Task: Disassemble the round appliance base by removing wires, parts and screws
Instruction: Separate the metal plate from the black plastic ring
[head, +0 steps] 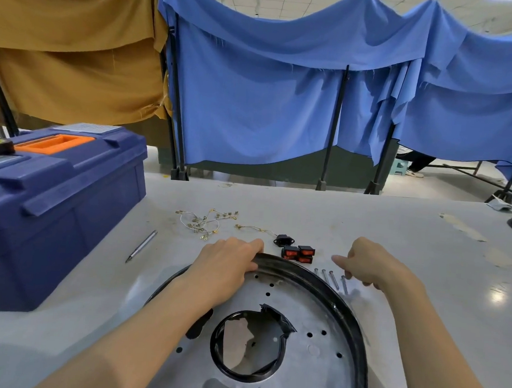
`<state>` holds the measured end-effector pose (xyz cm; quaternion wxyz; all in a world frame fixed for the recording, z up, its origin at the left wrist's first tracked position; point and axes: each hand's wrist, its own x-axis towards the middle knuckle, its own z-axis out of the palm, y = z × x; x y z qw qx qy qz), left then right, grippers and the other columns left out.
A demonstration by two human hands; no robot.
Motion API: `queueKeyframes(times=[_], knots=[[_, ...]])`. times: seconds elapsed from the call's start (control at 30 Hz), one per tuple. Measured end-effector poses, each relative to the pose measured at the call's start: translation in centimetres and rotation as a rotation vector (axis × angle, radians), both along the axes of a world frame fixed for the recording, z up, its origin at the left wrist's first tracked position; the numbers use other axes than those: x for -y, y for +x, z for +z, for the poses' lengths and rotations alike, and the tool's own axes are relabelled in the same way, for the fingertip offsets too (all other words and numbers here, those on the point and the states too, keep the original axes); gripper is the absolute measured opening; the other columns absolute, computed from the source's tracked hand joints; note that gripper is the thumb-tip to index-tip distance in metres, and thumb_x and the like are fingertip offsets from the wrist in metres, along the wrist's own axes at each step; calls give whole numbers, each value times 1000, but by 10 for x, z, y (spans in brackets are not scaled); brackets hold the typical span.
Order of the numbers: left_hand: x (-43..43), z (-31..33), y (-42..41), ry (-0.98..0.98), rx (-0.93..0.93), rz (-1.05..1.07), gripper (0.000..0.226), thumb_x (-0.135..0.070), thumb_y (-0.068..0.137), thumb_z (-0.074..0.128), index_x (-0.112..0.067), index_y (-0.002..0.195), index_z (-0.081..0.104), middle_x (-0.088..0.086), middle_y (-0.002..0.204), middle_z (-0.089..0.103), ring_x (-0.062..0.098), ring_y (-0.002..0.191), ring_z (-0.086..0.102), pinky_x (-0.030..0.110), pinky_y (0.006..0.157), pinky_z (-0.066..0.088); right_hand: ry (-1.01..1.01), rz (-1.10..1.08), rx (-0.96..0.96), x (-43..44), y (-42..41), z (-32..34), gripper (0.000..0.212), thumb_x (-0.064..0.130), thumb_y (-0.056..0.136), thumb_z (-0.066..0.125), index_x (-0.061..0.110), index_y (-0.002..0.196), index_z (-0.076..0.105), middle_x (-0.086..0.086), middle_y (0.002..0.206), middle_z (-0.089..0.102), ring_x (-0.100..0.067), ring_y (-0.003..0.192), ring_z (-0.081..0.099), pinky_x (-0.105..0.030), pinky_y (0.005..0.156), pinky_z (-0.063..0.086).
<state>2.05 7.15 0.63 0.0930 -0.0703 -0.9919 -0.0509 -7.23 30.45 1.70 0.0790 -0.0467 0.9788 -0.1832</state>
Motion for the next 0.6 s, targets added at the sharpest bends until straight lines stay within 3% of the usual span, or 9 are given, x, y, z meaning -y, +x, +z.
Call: queueKeyframes(times=[0.13,0.2,0.3,0.4,0.5,0.6], knots=[[3,2,0,21,3,8,6,-27,101,46,-25,98,42,3,90,57,23,79,48,31,63,33,-187,234,140,10,20,28,65,75,70,58,13,69,75,-10,74,66,-19,61,53,-27,55,42],[5,3,0,37,10,15,9,-27,100,48,-25,96,41,3,89,55,25,82,49,32,64,33,-178,368,214,16,30,39,68,81,51,65,17,73,76,-5,68,65,-17,60,53,-27,55,43],[7,5,-2,78,14,51,11,-27,99,51,-18,105,52,8,98,58,30,92,53,33,70,39,-123,425,202,24,39,44,41,57,61,83,21,79,74,-5,60,65,-17,53,53,-28,53,43],[9,7,-1,130,25,68,16,-27,97,54,-17,110,57,6,97,55,27,91,52,35,76,42,-132,416,170,29,40,41,12,25,78,77,15,84,72,-14,61,63,-20,49,49,-29,51,39],[13,10,0,186,30,61,16,-26,95,57,-17,108,61,7,103,61,26,95,55,38,83,47,-184,411,174,29,40,38,8,18,82,70,11,85,71,3,45,50,-13,37,41,-19,39,30],[15,14,0,196,20,72,21,-30,95,57,-20,113,63,3,110,63,23,102,56,38,88,48,-237,419,177,27,37,35,9,19,83,68,11,82,71,4,47,47,-14,39,39,-18,39,29]])
